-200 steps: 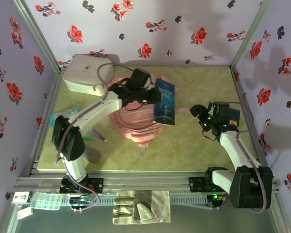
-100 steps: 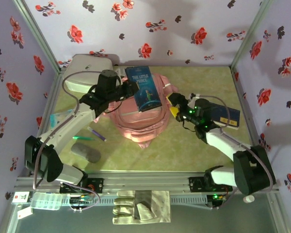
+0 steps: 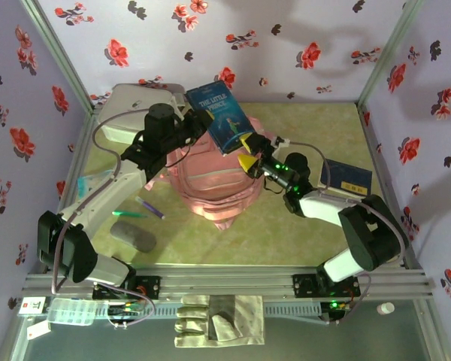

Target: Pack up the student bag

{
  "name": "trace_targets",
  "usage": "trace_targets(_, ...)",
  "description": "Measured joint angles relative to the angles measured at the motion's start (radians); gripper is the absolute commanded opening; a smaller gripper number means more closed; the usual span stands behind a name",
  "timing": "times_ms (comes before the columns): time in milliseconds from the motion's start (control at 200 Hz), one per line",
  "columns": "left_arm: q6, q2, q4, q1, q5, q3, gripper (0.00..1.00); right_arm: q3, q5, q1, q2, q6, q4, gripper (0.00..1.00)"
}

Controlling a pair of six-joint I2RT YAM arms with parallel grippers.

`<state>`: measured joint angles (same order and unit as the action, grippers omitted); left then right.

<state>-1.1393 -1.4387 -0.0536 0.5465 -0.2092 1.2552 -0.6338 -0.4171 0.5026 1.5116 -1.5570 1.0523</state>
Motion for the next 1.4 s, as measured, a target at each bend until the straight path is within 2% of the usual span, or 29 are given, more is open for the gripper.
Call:
trace_targets(70, -0.015, 0.000, -0.004, 0.000, 0.000, 0.000, 0.00, -0.022, 0.003, 0.006, 0.018, -0.014, 0.030, 0.88)
trace_targets(215, -0.037, -0.002, -0.015, 0.000, 0.000, -0.003, 0.00, -0.051, 0.010, 0.018, 0.068, -0.052, 0.109, 0.71)
trace_targets(495, -0.045, -0.010, -0.021, -0.008, 0.000, -0.015, 0.00, -0.052, 0.031, 0.021, 0.097, -0.072, 0.163, 0.54)
trace_targets(600, -0.051, -0.016, -0.021, -0.014, 0.000, -0.015, 0.00, -0.051, 0.038, 0.021, 0.082, -0.055, 0.146, 0.44)
trace_targets(685, -0.053, -0.017, -0.016, -0.018, 0.000, -0.015, 0.00, -0.051, 0.047, 0.021, 0.056, -0.033, 0.117, 0.31)
trace_targets(755, -0.052, -0.017, -0.006, -0.021, 0.000, -0.015, 0.10, -0.048, 0.055, 0.021, 0.029, -0.006, 0.088, 0.24)
trace_targets(835, -0.041, -0.017, 0.023, -0.022, 0.000, -0.015, 0.27, -0.037, 0.060, 0.021, 0.000, 0.026, 0.055, 0.16)
trace_targets(915, -0.019, -0.017, 0.070, -0.025, 0.013, -0.015, 0.43, -0.032, 0.069, 0.020, -0.032, 0.060, 0.003, 0.14)
trace_targets(1110, 0.116, -0.005, 0.174, -0.036, 0.069, -0.044, 0.70, -0.021, 0.093, -0.006, -0.139, 0.193, -0.237, 0.13)
trace_targets(1300, 0.340, 0.043, 0.299, -0.037, 0.133, -0.080, 0.91, -0.021, 0.144, -0.062, -0.285, 0.355, -0.515, 0.13)
trace_targets(1400, 0.468, 0.060, 0.353, -0.034, 0.147, -0.077, 0.96, -0.024, 0.179, -0.090, -0.356, 0.438, -0.652, 0.13)
